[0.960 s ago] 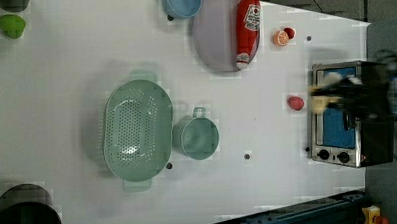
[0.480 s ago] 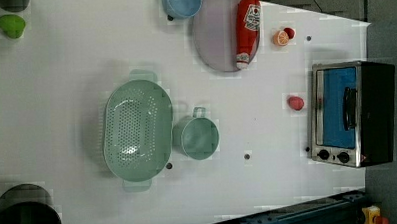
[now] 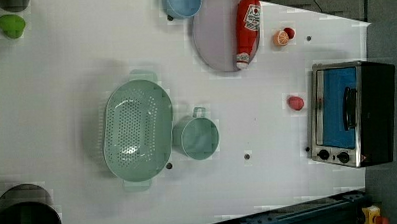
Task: Pick banana from table and place on oven.
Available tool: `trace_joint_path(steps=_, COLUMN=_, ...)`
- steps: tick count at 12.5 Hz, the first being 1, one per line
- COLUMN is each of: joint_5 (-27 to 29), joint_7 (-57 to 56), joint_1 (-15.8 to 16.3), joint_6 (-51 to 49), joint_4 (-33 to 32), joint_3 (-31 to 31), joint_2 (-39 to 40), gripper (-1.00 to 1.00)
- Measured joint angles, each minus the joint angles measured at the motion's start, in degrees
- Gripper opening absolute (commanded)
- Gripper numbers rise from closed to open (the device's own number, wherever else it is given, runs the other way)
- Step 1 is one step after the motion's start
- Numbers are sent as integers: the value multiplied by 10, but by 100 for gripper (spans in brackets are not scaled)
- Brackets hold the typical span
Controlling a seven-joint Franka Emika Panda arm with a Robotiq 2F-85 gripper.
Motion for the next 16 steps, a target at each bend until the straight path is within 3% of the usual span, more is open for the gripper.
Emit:
trace_joint_path(steps=2, joint_5=-4, joint_7=-69, joint_1=-9, joint_6=46, joint_4=2, joint_3=-38, joint_2=70, gripper=-37)
trace_joint_path(steps=5, joint_5=0, joint_7=-111, joint_1=-19, joint_6=66, joint_4=-24, joint_3=-33, joint_2=115, gripper=28)
trace_joint_path(steps=8, joint_5=17, joint_7=-128, joint_1=-7, joint_6=69, joint_4=-24, joint_3=-23, joint_2=121, gripper=96)
trace_joint_path(steps=12, joint_5=5, joint_7=-135, joint_1=14, joint_6=44, joint_4=-13, joint_3=-10, joint_2=86, gripper=100)
trace_joint_path(steps=14, joint_5=3, joint_7=-129, joint_1=10, joint_6=14, joint_4=6, joint_3=37, joint_2=53, gripper=100)
trace_joint_path(steps=16, joint_5=3, joint_7=-72, joint_1=30, joint_6=-33, joint_4=7, joint_3=84, joint_2=-7, gripper=100)
